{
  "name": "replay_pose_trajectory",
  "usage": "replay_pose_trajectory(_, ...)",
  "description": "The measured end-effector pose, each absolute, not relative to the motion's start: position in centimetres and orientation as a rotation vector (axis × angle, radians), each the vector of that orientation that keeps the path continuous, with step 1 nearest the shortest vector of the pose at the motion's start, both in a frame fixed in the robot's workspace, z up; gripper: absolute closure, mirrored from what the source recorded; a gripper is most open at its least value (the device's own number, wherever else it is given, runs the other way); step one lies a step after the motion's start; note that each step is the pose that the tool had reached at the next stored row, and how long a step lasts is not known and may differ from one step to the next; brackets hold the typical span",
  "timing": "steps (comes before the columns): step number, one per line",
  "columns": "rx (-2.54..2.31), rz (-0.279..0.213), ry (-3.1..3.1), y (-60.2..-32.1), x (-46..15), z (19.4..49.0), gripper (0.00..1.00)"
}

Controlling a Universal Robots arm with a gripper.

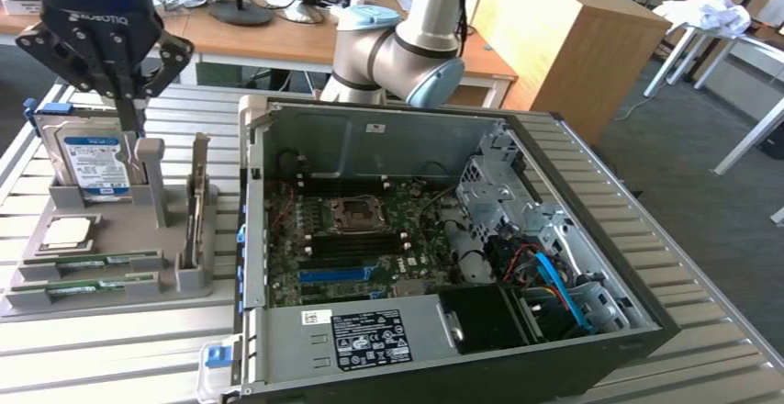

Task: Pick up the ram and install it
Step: 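Reach for the ram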

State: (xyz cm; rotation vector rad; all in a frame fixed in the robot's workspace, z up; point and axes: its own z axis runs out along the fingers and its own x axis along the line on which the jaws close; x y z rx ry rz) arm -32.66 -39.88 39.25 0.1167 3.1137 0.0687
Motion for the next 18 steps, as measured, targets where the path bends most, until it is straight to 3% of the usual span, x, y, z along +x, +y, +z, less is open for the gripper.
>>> replay_pose_trajectory(18,0.117,0.069,3.114,-39.9,-36.0,39.2,0.9)
